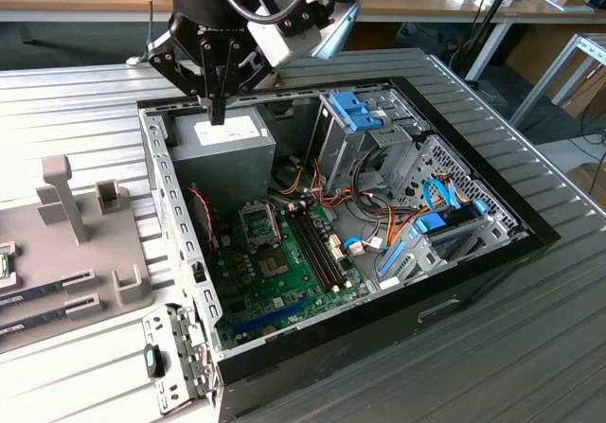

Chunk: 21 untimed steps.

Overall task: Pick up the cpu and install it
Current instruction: 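Reach for the cpu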

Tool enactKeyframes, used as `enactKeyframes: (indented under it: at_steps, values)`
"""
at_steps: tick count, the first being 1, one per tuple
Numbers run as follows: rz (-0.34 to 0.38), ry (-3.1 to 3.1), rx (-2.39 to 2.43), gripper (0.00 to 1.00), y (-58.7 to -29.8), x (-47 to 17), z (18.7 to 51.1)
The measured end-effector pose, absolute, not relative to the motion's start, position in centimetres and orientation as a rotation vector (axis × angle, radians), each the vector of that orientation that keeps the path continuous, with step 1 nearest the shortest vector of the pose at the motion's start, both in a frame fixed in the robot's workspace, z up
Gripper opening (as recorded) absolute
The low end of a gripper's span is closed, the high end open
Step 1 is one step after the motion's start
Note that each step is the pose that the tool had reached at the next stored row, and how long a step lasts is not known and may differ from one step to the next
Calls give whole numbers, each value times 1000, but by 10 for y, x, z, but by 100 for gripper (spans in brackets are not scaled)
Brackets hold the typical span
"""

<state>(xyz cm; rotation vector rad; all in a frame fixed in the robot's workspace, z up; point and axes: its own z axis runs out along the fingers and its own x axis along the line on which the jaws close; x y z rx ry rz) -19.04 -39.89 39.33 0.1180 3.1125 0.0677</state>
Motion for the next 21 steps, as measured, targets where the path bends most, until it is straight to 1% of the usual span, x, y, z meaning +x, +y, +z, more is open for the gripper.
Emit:
enactKeyframes:
  at_steps: [21]
  values:
    - [68, 3113, 118, 11, -399, -214, 393]
